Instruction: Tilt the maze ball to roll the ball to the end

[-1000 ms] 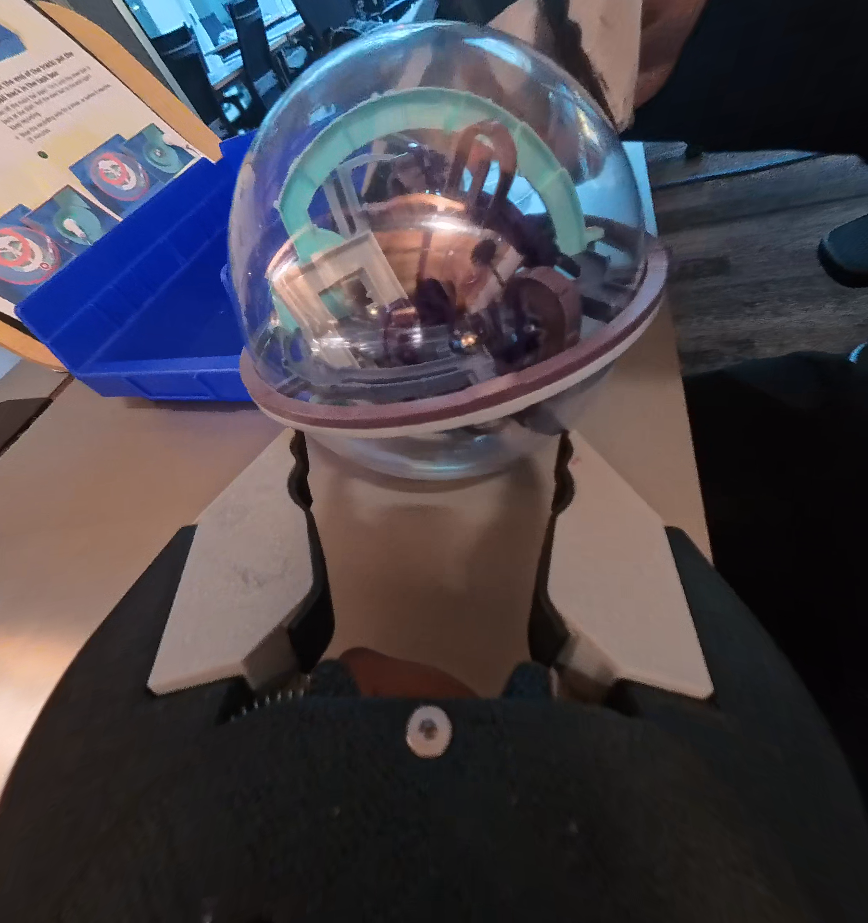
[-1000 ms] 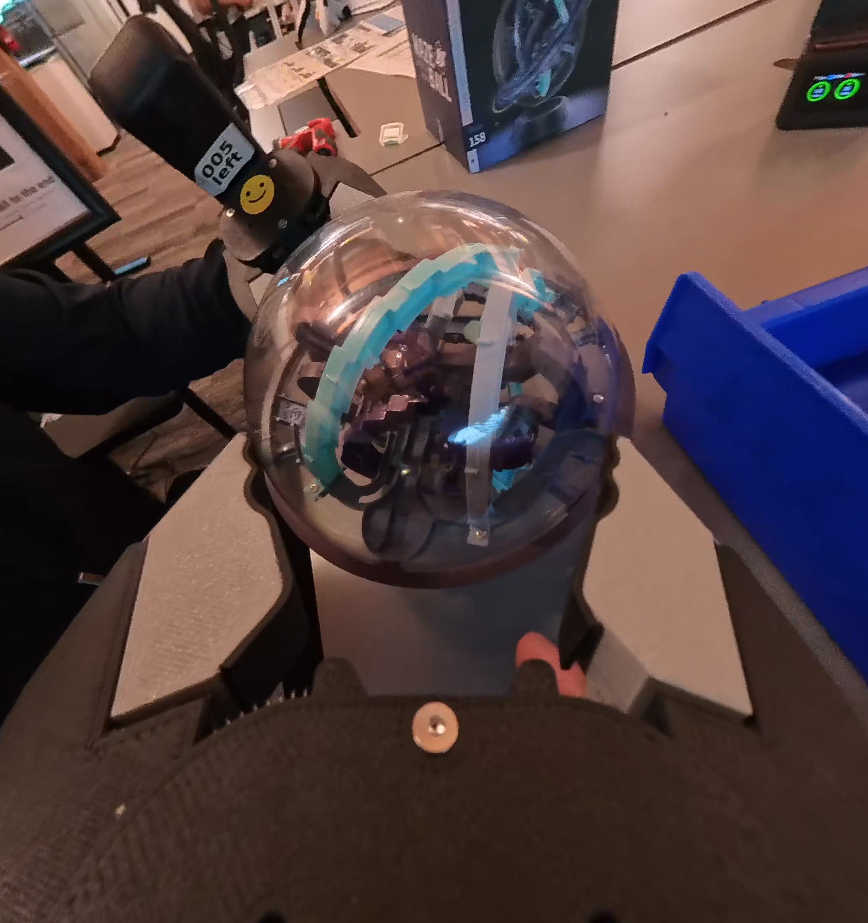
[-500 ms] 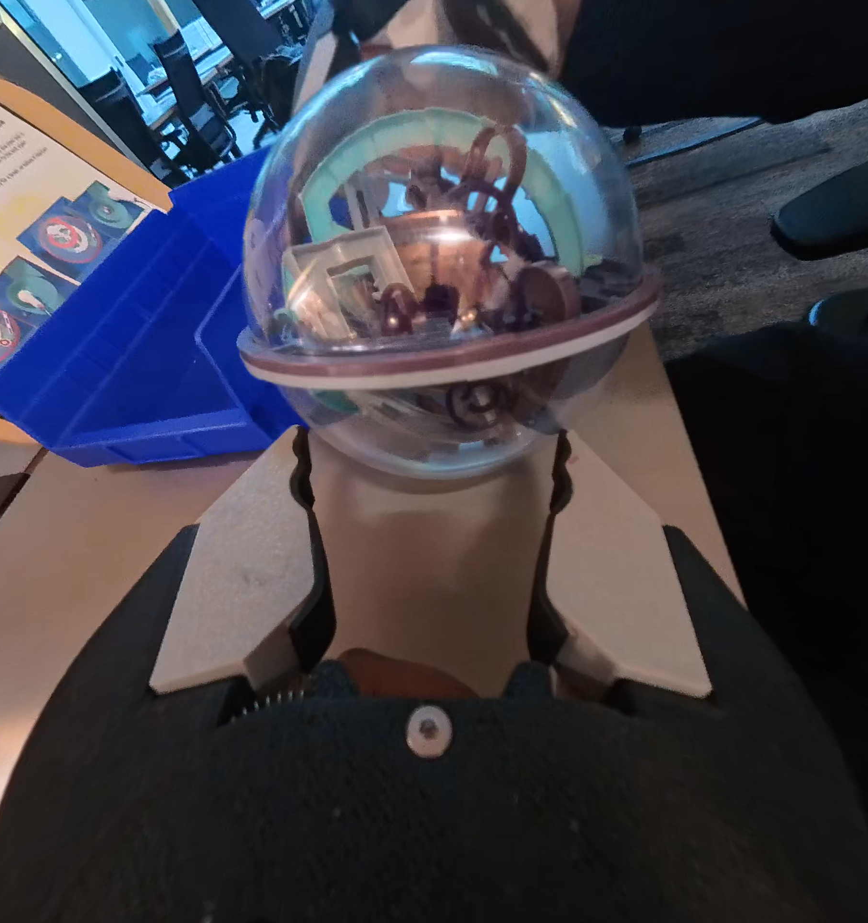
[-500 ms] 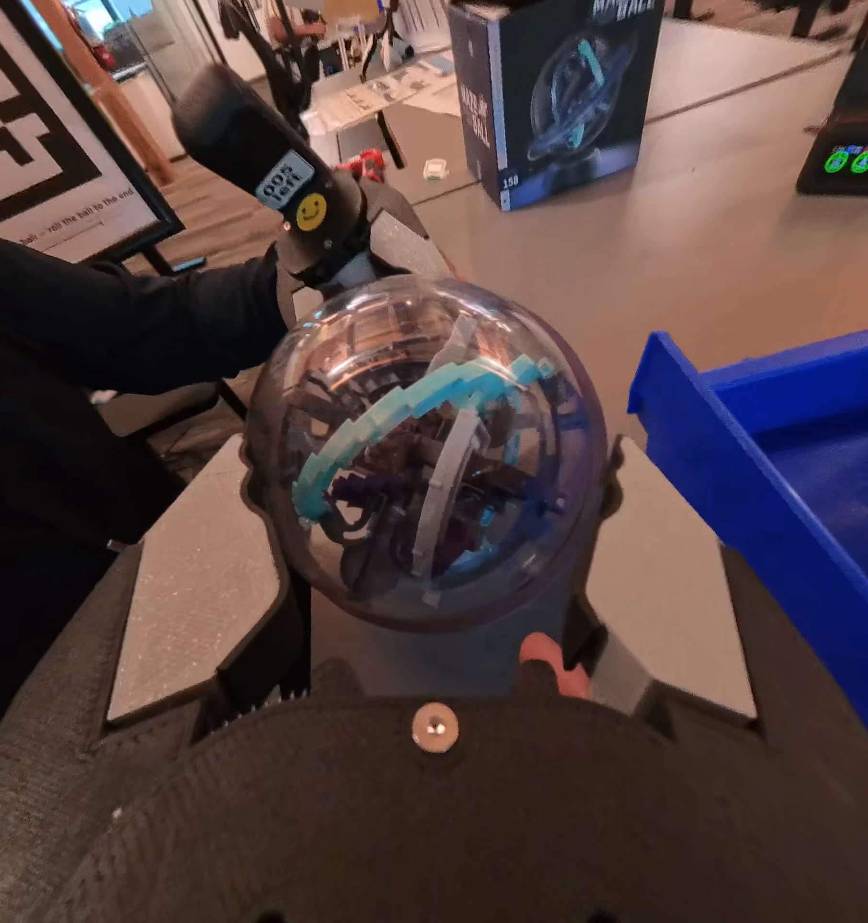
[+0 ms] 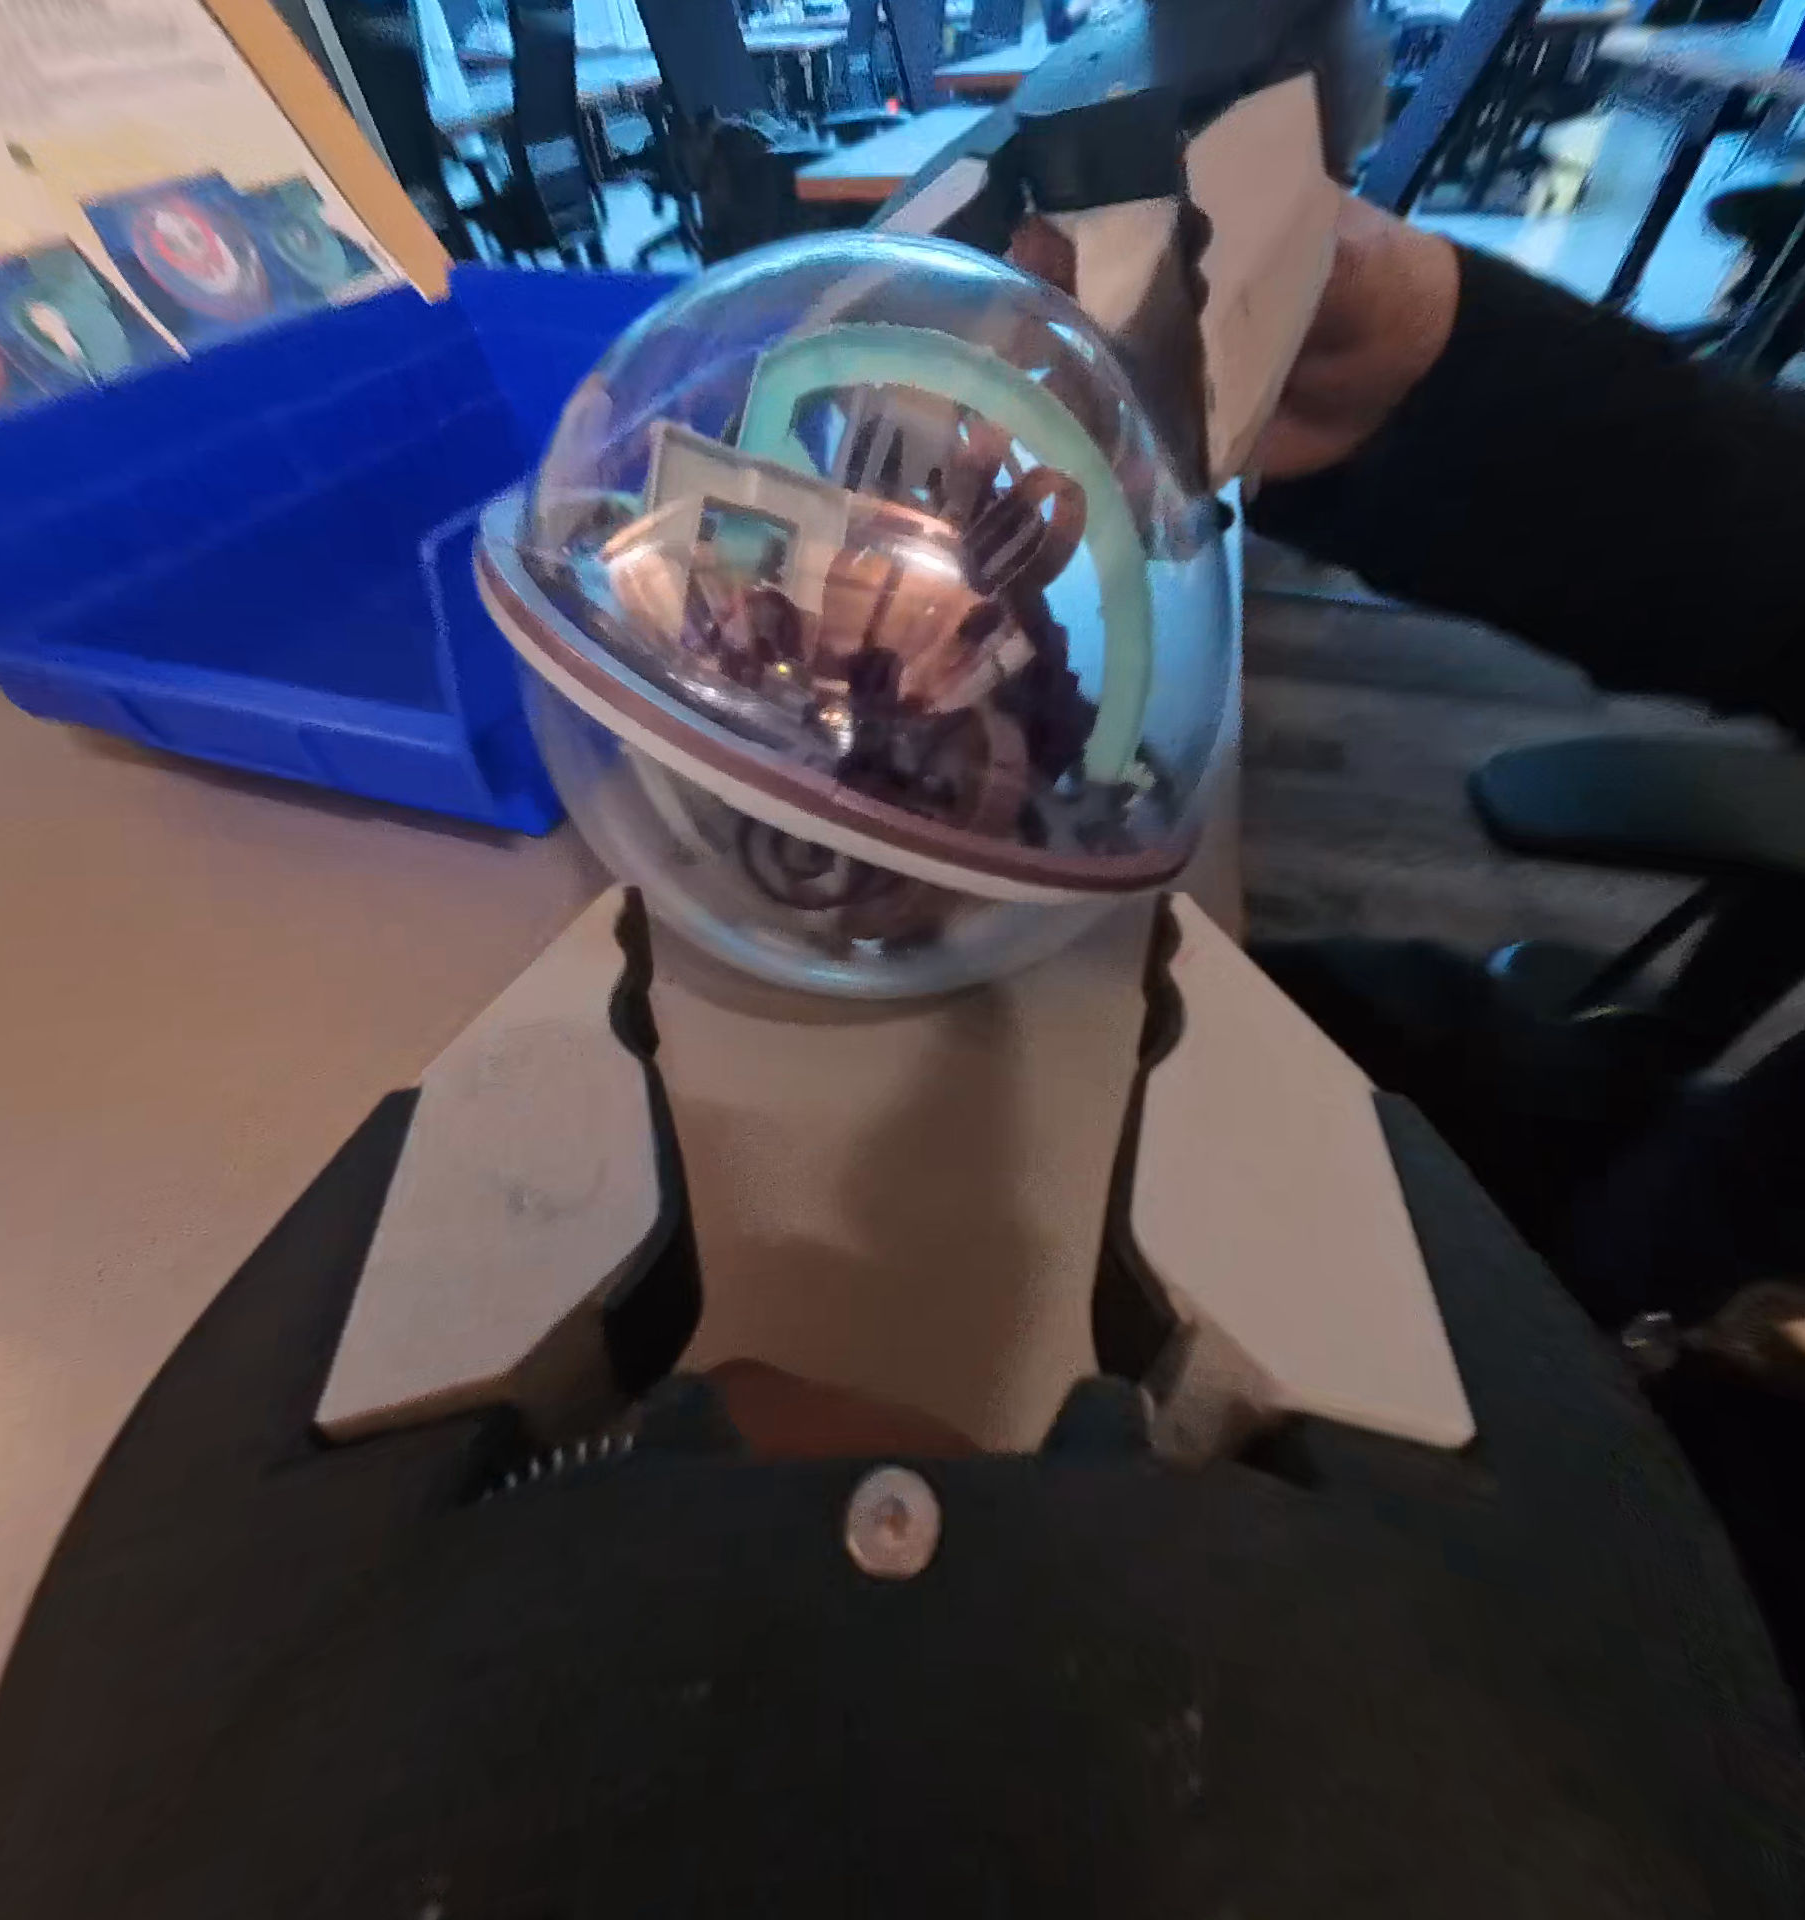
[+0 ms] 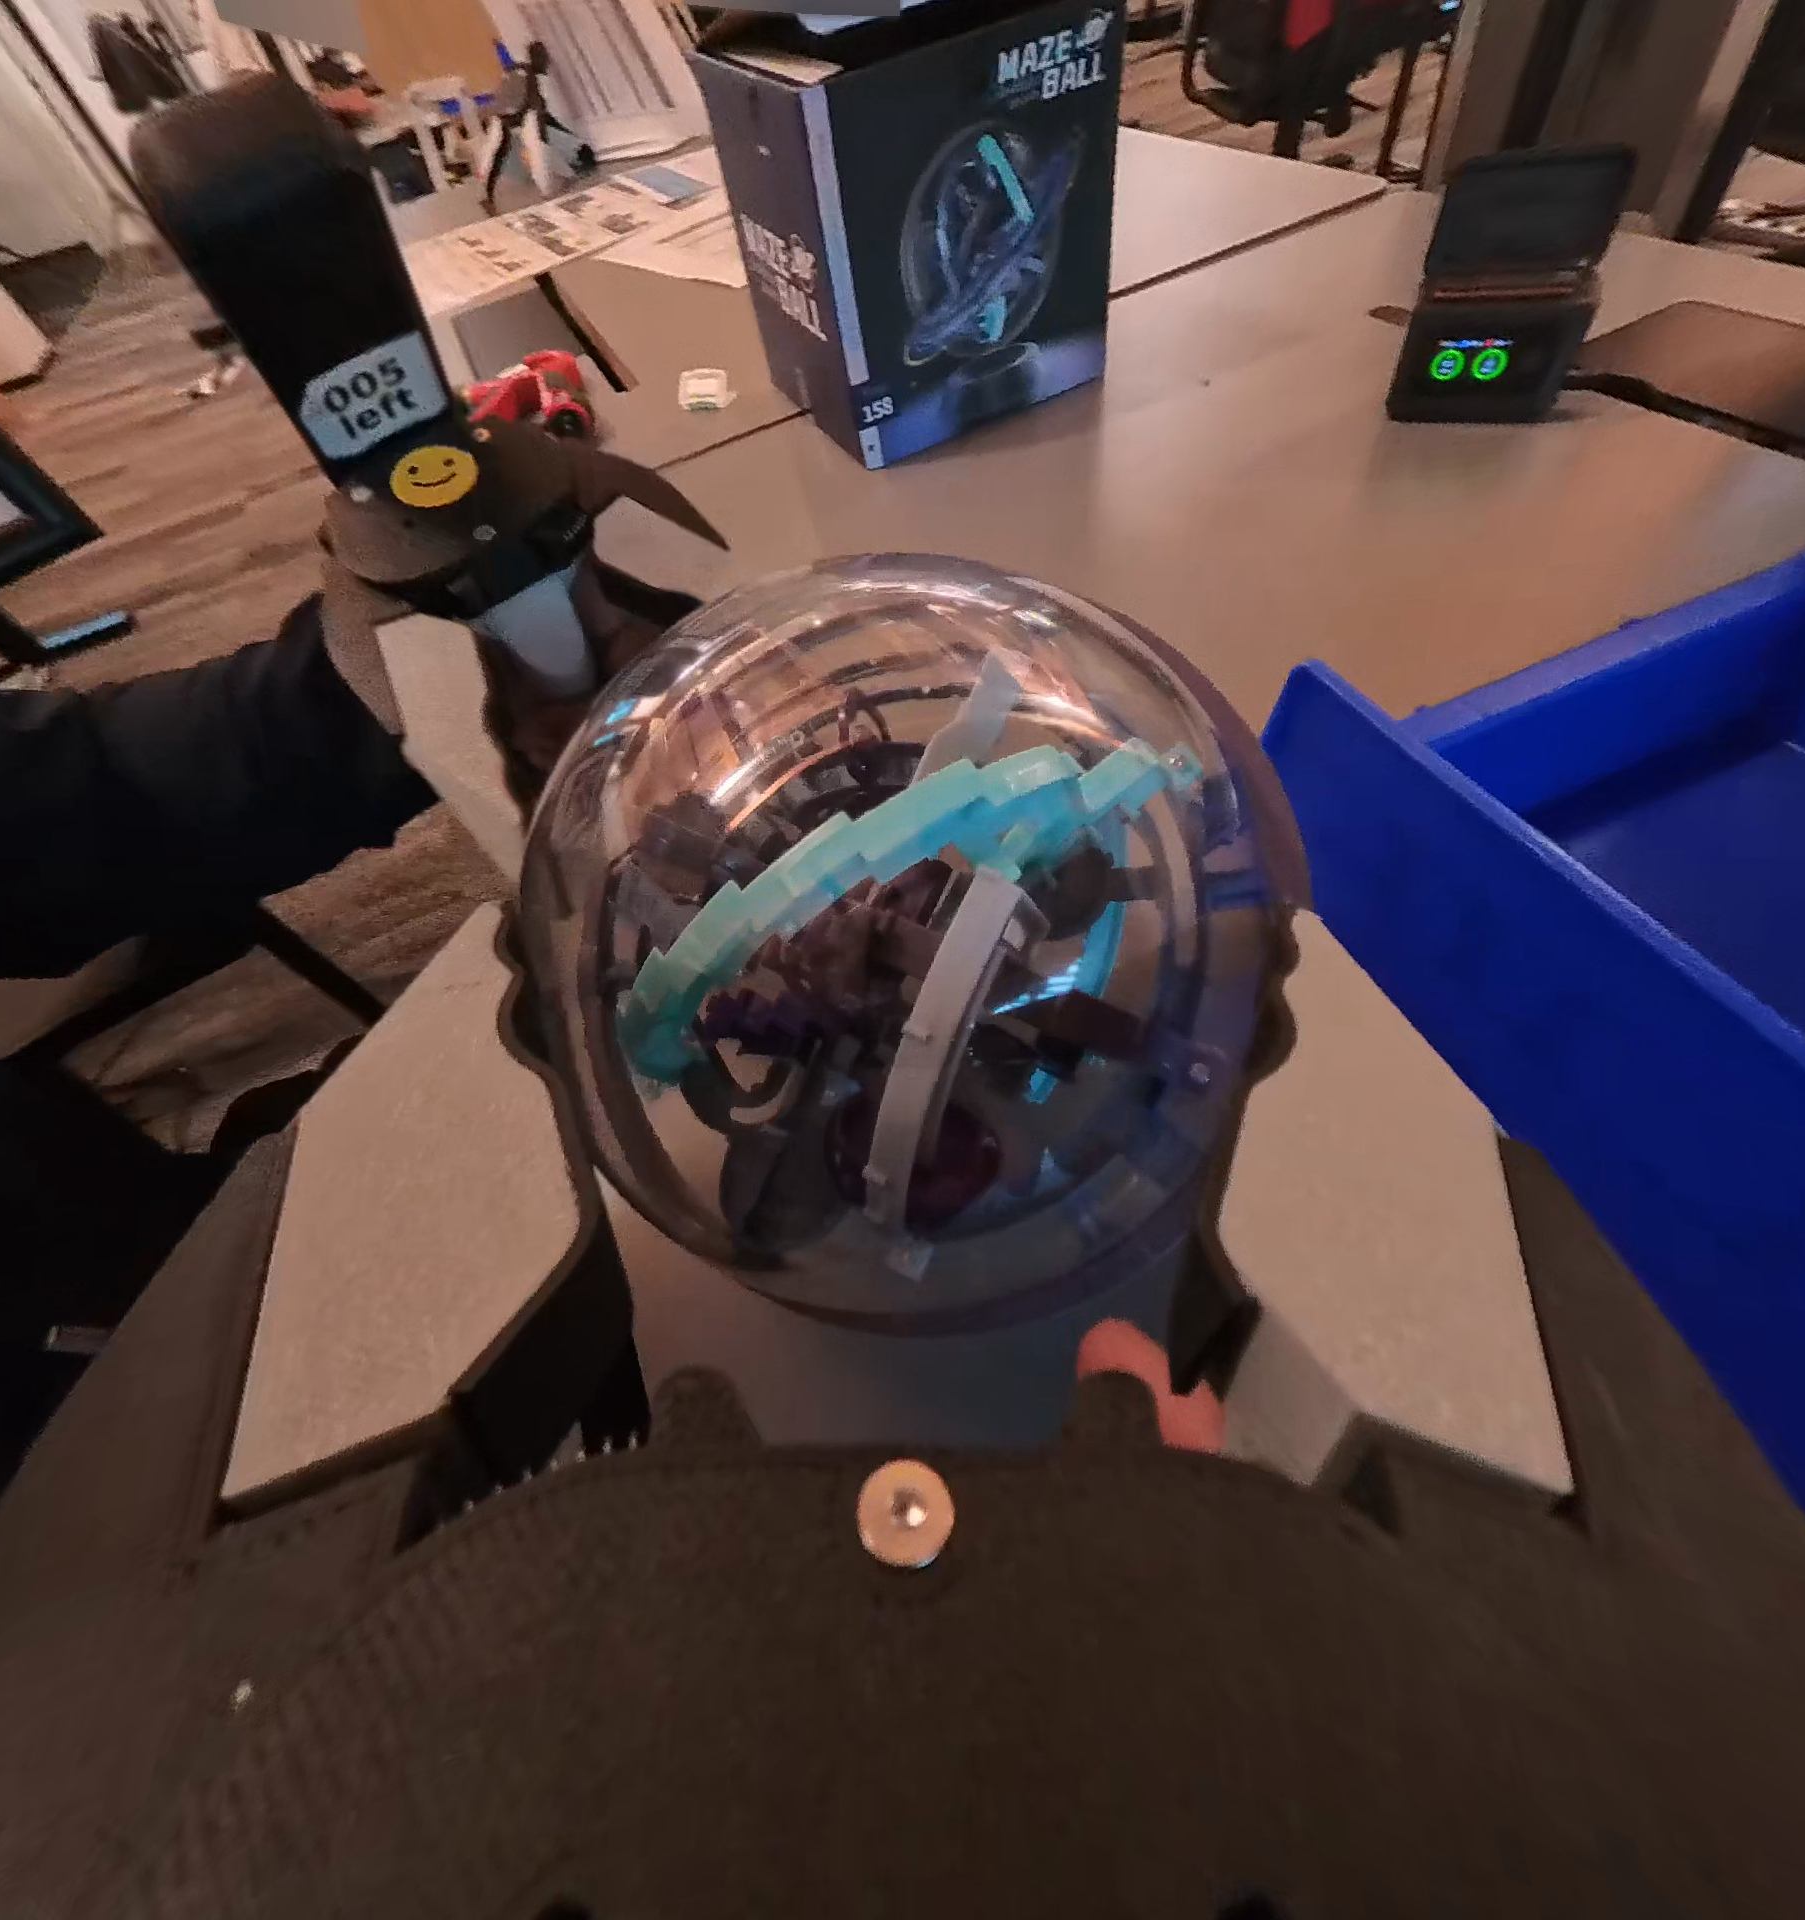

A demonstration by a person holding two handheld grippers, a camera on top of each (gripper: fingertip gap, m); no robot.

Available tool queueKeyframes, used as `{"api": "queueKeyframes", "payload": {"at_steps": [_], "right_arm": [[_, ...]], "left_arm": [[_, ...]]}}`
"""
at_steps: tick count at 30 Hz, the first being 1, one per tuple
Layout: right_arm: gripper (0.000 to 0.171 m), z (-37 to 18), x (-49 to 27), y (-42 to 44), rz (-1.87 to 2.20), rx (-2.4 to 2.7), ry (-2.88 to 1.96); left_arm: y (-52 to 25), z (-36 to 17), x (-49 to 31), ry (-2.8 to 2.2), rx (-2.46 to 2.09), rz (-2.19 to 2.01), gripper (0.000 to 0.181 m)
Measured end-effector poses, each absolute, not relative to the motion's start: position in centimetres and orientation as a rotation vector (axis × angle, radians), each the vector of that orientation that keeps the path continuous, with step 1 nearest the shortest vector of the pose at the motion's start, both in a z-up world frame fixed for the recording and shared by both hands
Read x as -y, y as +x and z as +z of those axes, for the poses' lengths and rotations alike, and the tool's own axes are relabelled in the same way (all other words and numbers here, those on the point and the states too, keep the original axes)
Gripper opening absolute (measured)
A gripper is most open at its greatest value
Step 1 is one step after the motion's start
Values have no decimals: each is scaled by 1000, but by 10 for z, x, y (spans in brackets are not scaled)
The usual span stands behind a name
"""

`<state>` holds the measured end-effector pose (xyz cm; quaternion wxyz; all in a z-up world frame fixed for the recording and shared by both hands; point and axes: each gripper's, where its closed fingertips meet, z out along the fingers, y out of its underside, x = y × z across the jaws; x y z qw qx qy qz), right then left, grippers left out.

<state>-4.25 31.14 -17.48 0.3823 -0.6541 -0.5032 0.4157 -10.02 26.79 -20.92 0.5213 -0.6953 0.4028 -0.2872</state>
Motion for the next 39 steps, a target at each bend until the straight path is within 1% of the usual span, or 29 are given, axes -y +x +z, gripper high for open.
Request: {"api": "queueKeyframes", "payload": {"at_steps": [5,9,13,19,25,31,35,39], "right_arm": [[133,-175,-315,-46,1015,1203,-1716],[133,-175,-316,-46,1014,1176,-1734],[135,-175,-315,-42,1016,1266,-1675],[136,-165,-350,-29,1293,1219,-1654],[146,-177,-357,-31,1477,1246,-1723],[139,-183,-334,-36,1623,1334,-1758],[135,-182,-329,-34,1651,1291,-1777],[135,-184,-328,-25,1626,1206,-1773]], "left_arm": [[-92,-208,-271,-1787,-807,-834,103],[-94,-213,-280,-1799,-816,-791,102],[-93,-215,-284,-1763,-917,-816,102],[-94,-211,-293,-1728,-991,-906,98],[-93,-210,-296,-1712,-1089,-931,98],[-91,-214,-295,-1693,-1217,-953,98],[-89,-218,-299,-1732,-1243,-991,101],[-89,-211,-298,-1720,-1167,-1017,93]]}}
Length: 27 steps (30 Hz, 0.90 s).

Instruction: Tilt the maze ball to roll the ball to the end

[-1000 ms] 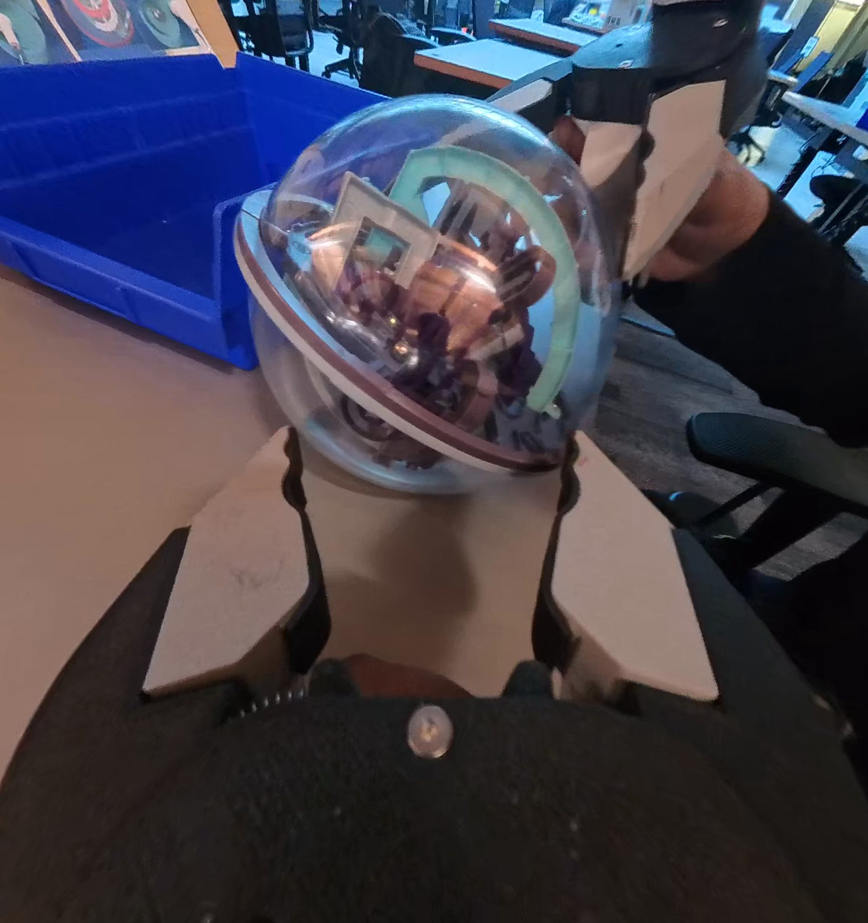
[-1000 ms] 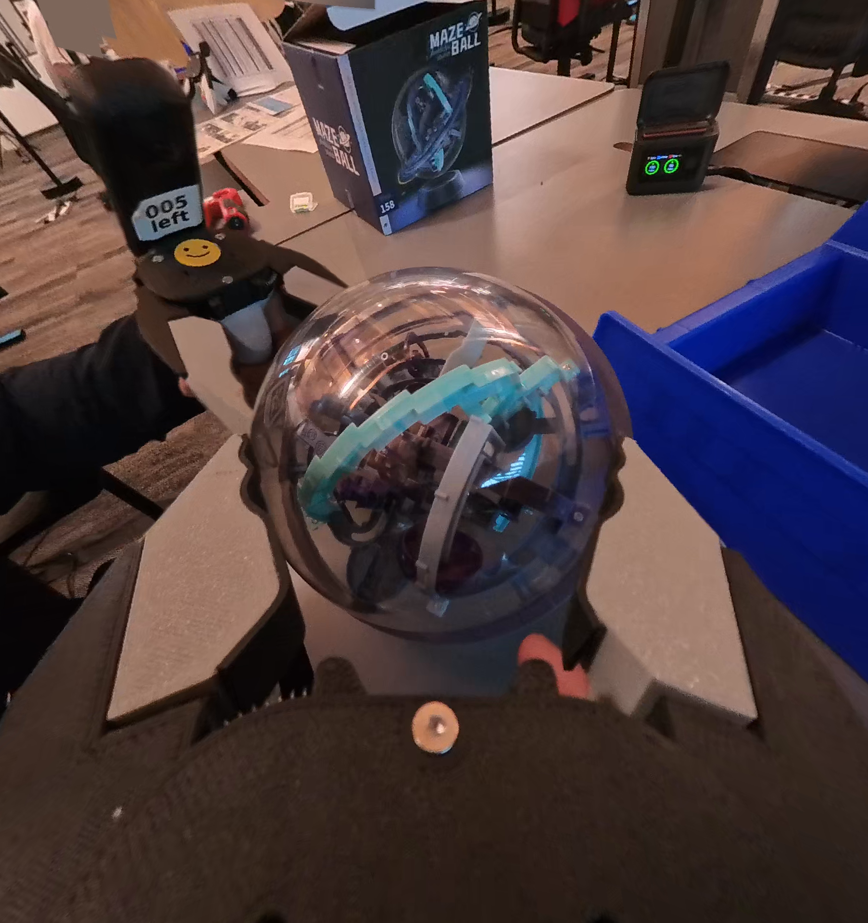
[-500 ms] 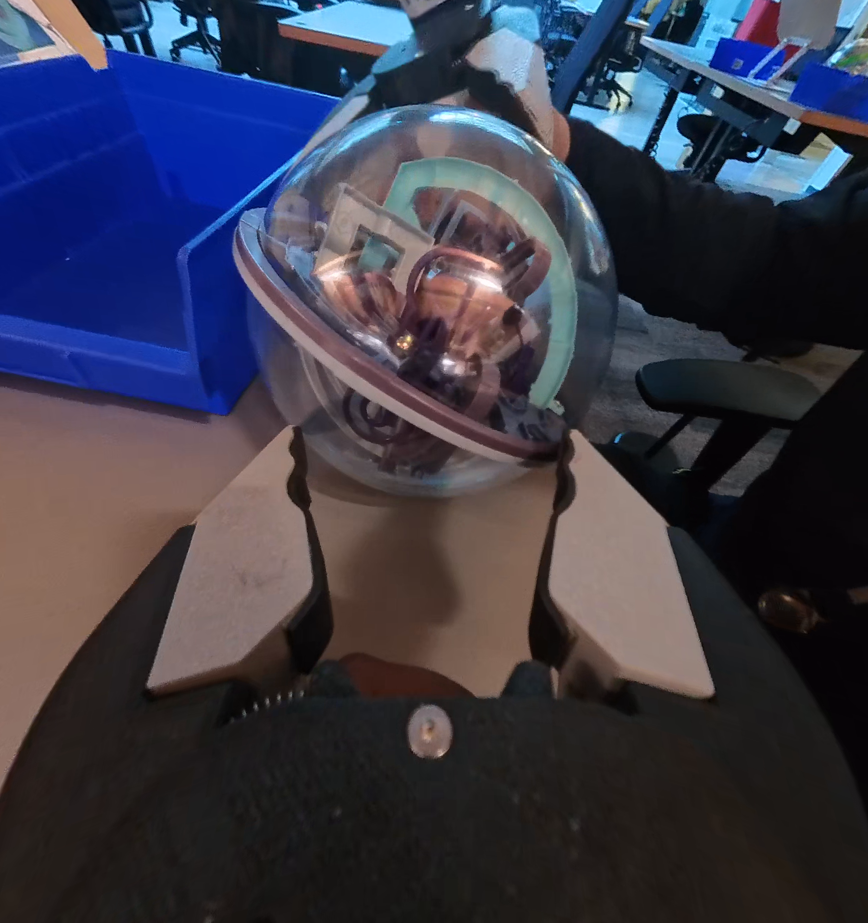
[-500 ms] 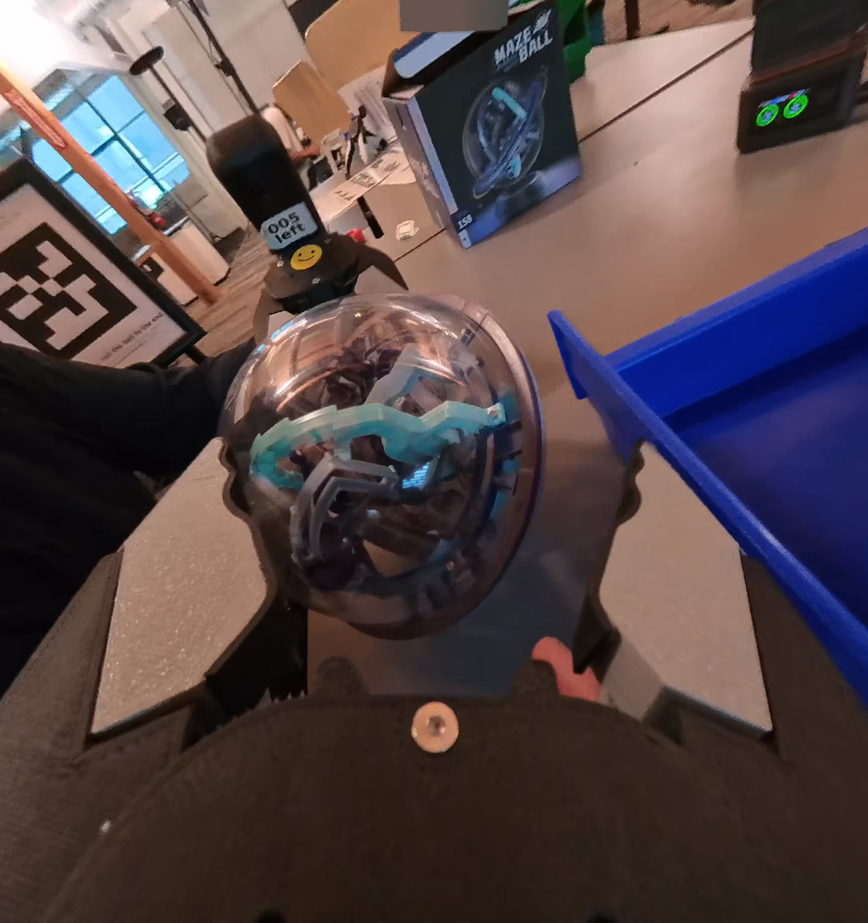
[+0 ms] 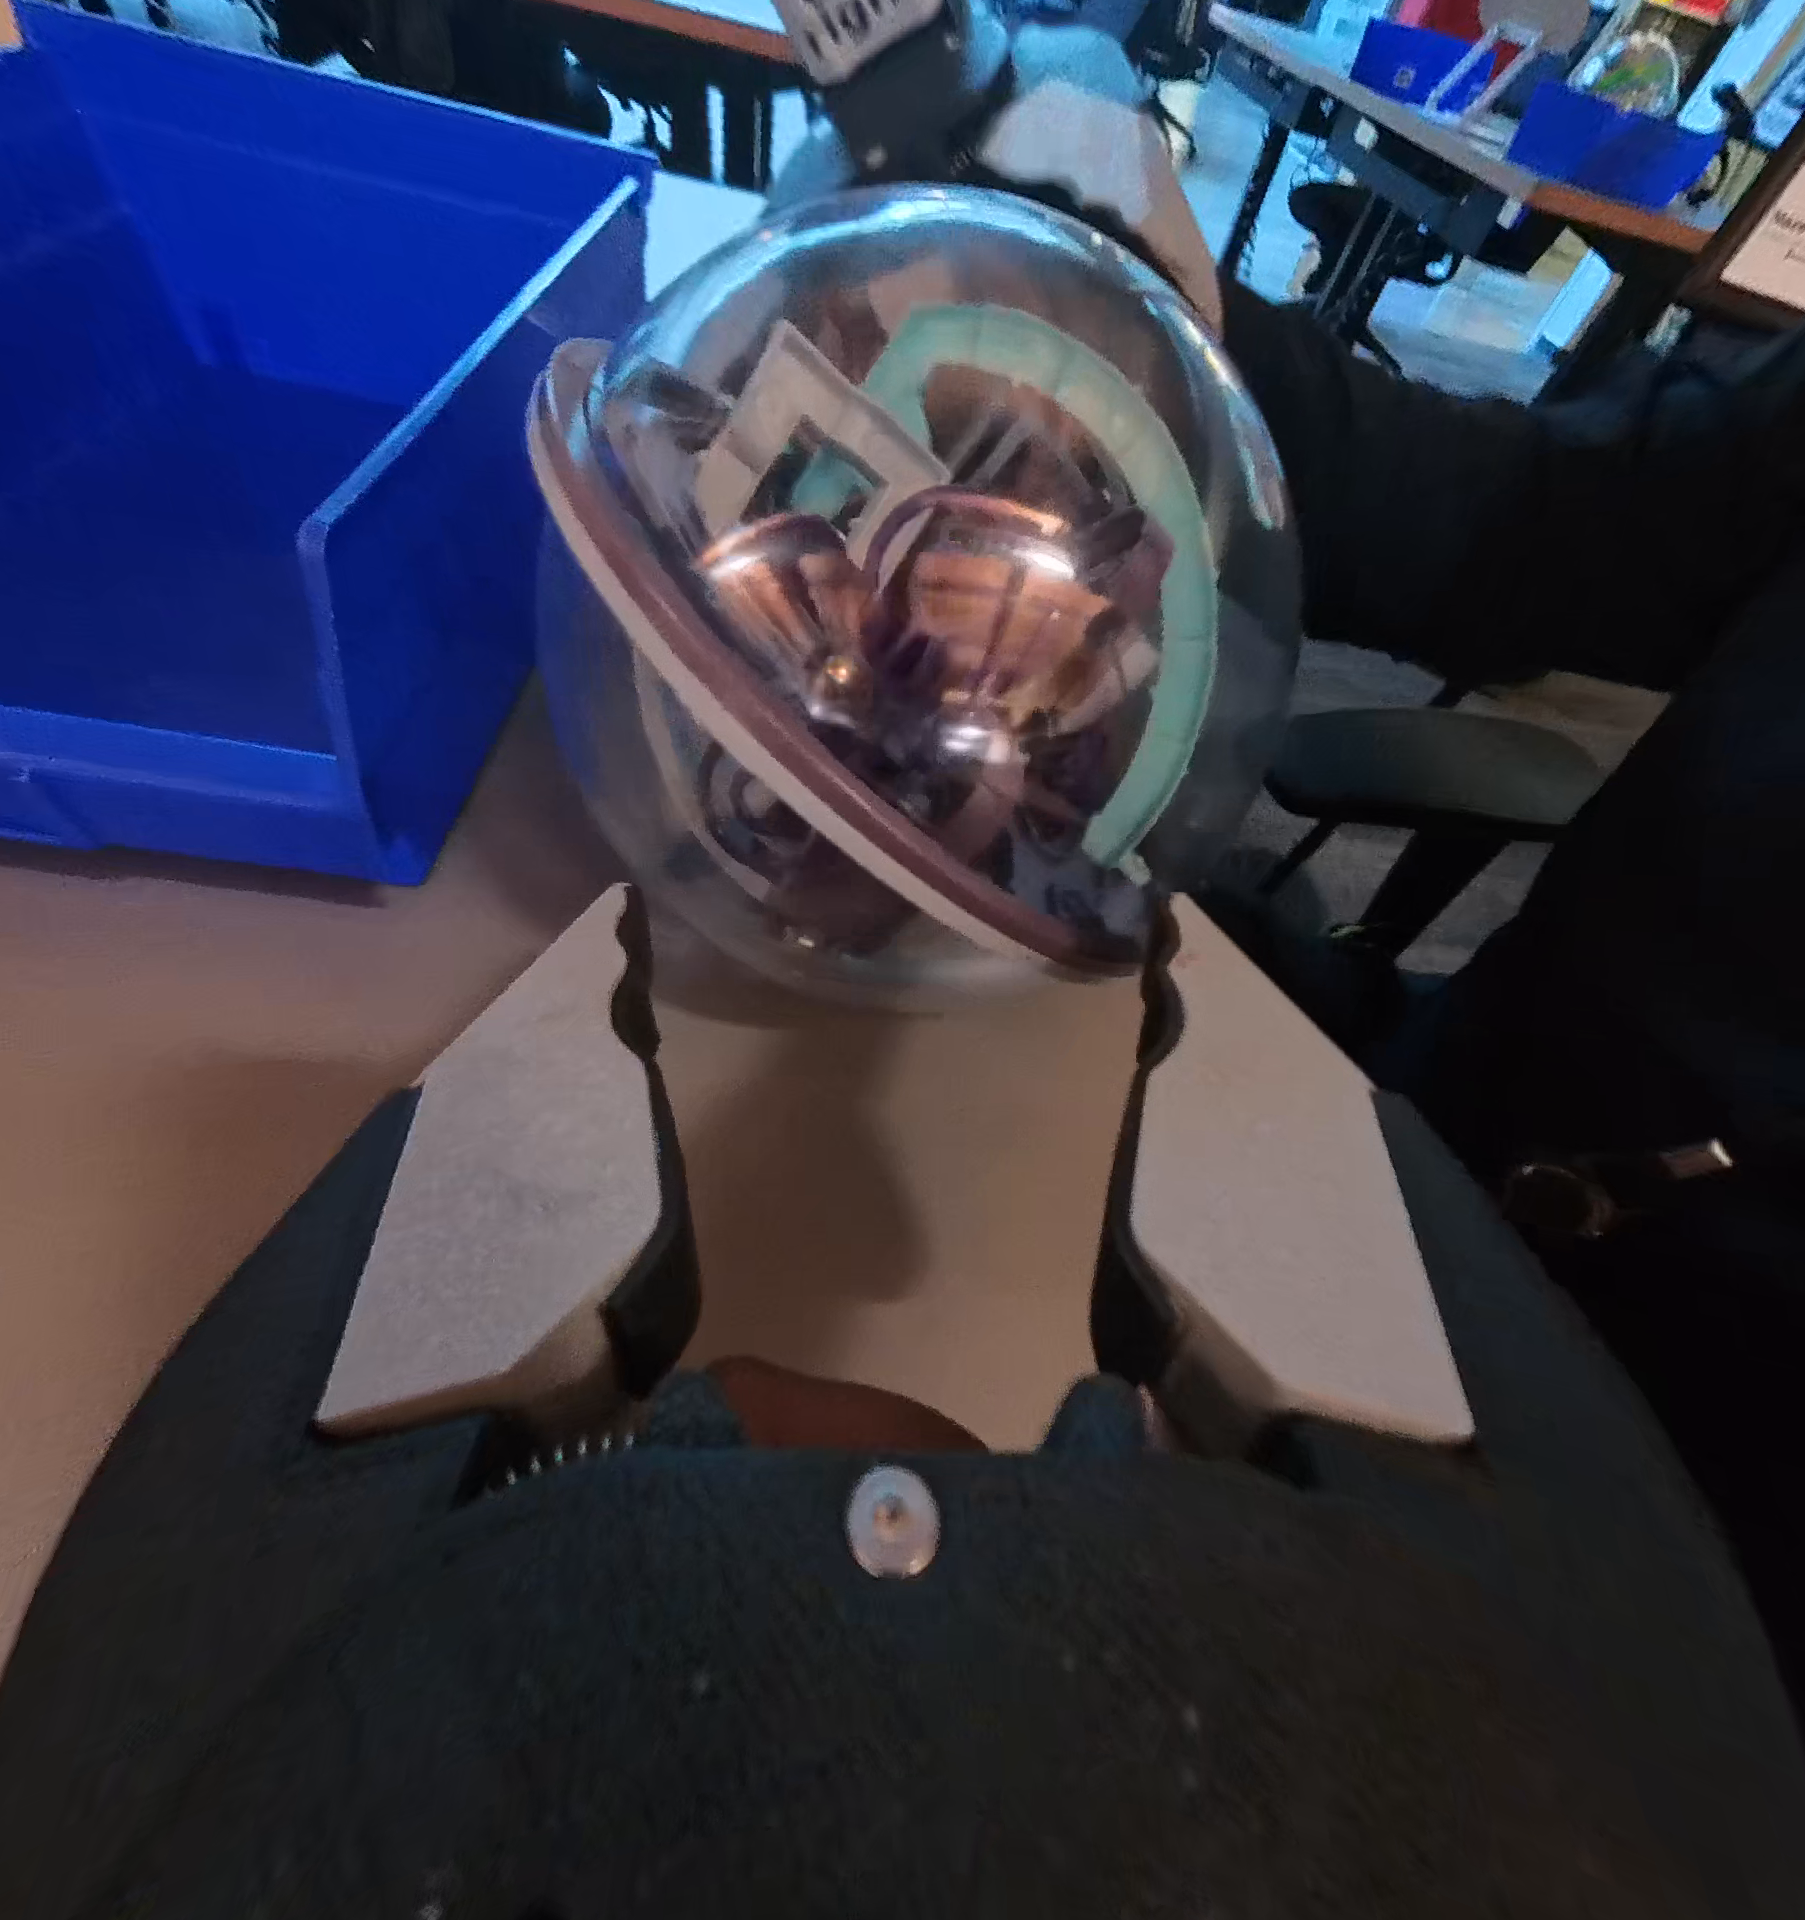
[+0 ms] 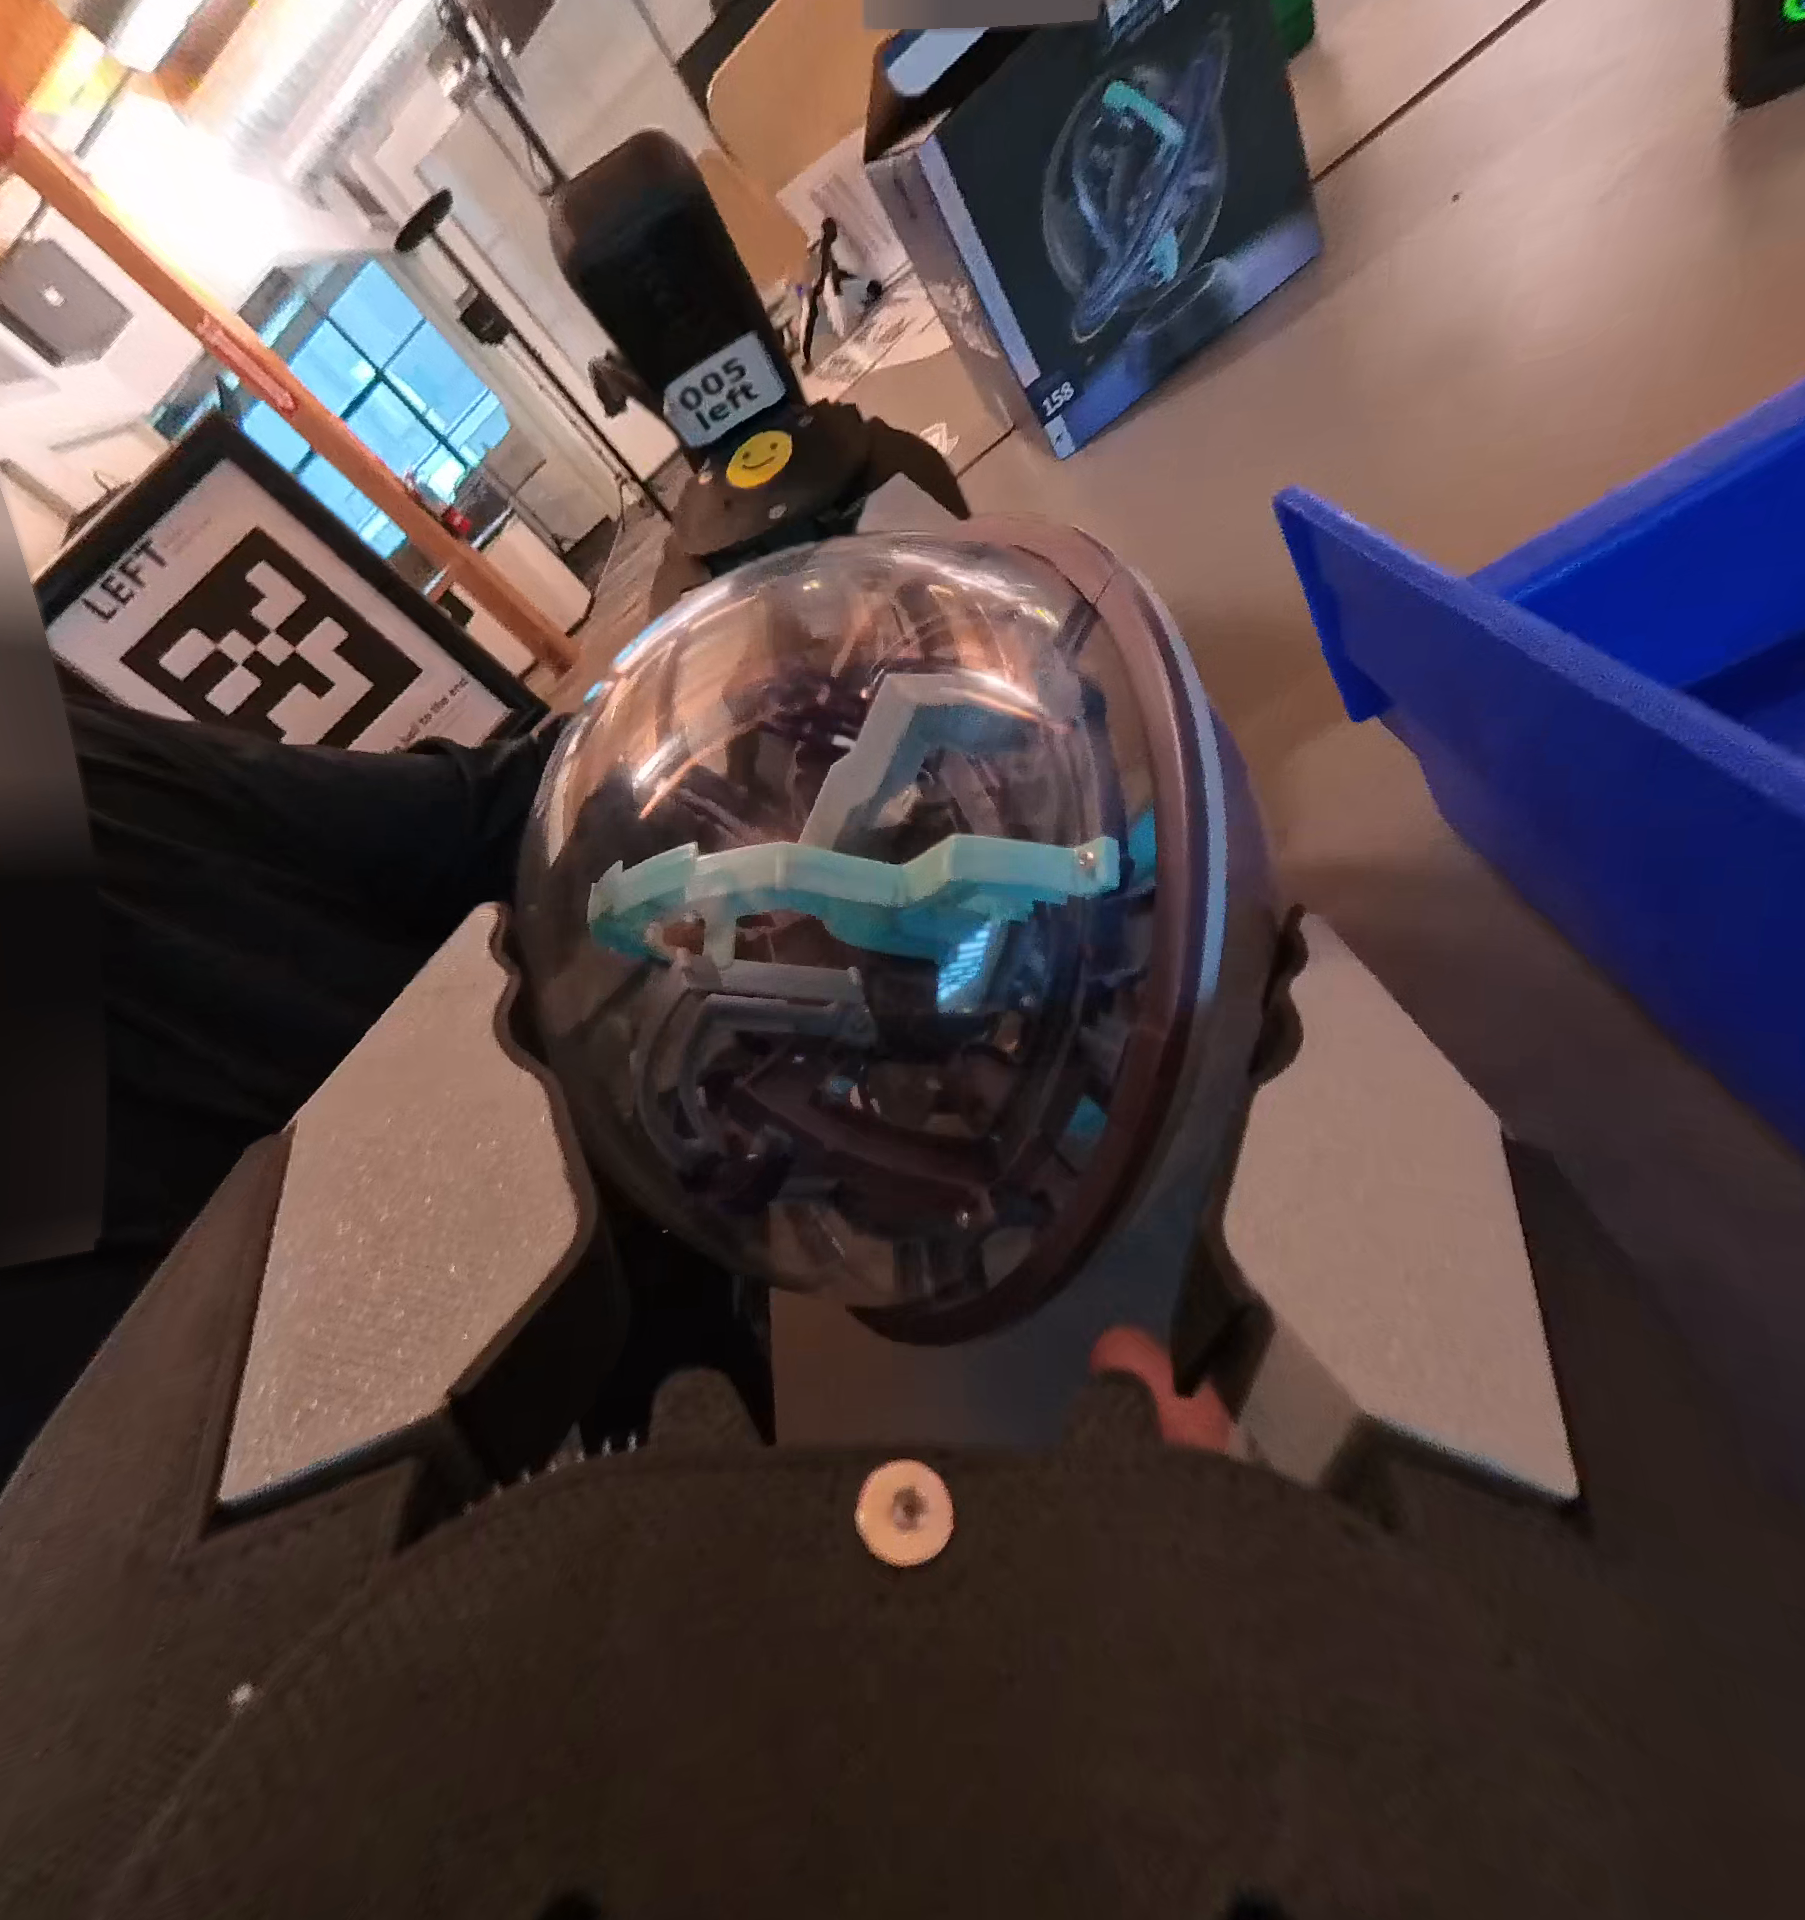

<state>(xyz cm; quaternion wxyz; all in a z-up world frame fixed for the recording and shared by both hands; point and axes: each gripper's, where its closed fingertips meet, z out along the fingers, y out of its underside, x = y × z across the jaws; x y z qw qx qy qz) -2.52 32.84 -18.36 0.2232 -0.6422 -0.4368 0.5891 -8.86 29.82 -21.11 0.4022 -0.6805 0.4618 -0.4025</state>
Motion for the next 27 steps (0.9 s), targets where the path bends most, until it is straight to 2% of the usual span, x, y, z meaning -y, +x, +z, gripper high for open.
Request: {"api": "queueKeyframes", "payload": {"at_steps": [6,12,18,27], "right_arm": [[135,-187,-325,-11,1588,1098,-1786],[137,-195,-311,-5,1542,1143,-1830],[142,-194,-324,-4,1545,1258,-1835],[148,-194,-336,-18,1707,1270,-1829]], "left_arm": [[-77,-203,-290,-1718,-876,-1094,89],[-67,-208,-281,-1725,-891,-1019,98],[-67,-204,-292,-1713,-912,-1071,89],[-71,-202,-305,-1732,-866,-1114,89]]}}
